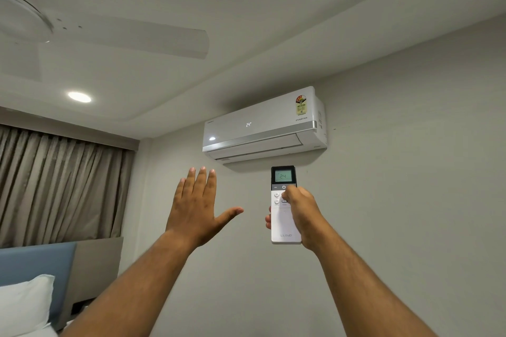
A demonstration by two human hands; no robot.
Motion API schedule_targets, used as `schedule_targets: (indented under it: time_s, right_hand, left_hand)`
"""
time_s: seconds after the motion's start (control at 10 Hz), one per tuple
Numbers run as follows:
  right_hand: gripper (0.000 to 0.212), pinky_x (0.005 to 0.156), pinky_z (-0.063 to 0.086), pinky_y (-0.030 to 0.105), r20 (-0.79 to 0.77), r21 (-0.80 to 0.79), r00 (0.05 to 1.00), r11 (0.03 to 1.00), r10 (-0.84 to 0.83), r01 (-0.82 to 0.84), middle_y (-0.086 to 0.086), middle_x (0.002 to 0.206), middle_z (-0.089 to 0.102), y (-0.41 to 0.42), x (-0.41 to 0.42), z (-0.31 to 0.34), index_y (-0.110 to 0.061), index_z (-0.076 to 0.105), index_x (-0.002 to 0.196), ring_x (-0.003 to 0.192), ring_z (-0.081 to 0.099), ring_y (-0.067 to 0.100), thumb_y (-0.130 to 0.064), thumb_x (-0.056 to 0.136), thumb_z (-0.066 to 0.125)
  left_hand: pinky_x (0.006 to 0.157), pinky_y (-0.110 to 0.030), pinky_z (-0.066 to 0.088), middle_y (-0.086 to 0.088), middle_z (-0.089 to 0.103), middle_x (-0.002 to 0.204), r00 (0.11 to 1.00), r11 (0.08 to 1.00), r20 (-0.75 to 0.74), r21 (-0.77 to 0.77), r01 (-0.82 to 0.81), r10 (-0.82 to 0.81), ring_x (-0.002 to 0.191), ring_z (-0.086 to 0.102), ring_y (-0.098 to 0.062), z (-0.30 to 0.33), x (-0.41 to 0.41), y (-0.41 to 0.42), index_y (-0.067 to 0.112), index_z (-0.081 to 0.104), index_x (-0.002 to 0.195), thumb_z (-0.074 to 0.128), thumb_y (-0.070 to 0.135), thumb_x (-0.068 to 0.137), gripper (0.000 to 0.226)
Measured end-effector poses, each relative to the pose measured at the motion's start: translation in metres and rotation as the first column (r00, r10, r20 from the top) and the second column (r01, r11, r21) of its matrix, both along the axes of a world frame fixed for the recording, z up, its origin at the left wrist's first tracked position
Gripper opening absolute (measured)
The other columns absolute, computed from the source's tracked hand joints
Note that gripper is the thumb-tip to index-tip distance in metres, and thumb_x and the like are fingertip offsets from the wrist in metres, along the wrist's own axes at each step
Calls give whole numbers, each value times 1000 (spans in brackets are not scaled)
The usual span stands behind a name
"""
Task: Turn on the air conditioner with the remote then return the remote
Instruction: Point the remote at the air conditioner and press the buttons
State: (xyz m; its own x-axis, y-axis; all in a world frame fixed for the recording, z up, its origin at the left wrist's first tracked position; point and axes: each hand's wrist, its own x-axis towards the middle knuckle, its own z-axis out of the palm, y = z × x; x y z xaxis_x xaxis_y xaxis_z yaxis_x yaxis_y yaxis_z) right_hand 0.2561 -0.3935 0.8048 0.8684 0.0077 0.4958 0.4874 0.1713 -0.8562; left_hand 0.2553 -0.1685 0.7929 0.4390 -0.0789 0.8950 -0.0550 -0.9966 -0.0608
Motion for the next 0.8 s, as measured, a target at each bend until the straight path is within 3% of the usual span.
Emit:
schedule_targets:
  time_s: [0.8]
  right_hand:
    - [18, 52, 59, 41, 12, 21, 1000, 1000, -8, 8, 22, 81, 63, -4, 2, -6, -9, 52, 98, 53, 68, 34, -14, 82, 46]
  left_hand:
    - [118, -43, -7, -12, -5, 162, 1000, 1000, -3, 4, -8, 8, 147, -13, -29, -1, 3, -4, 12, -6, 151, -6, 91, 63, 118]
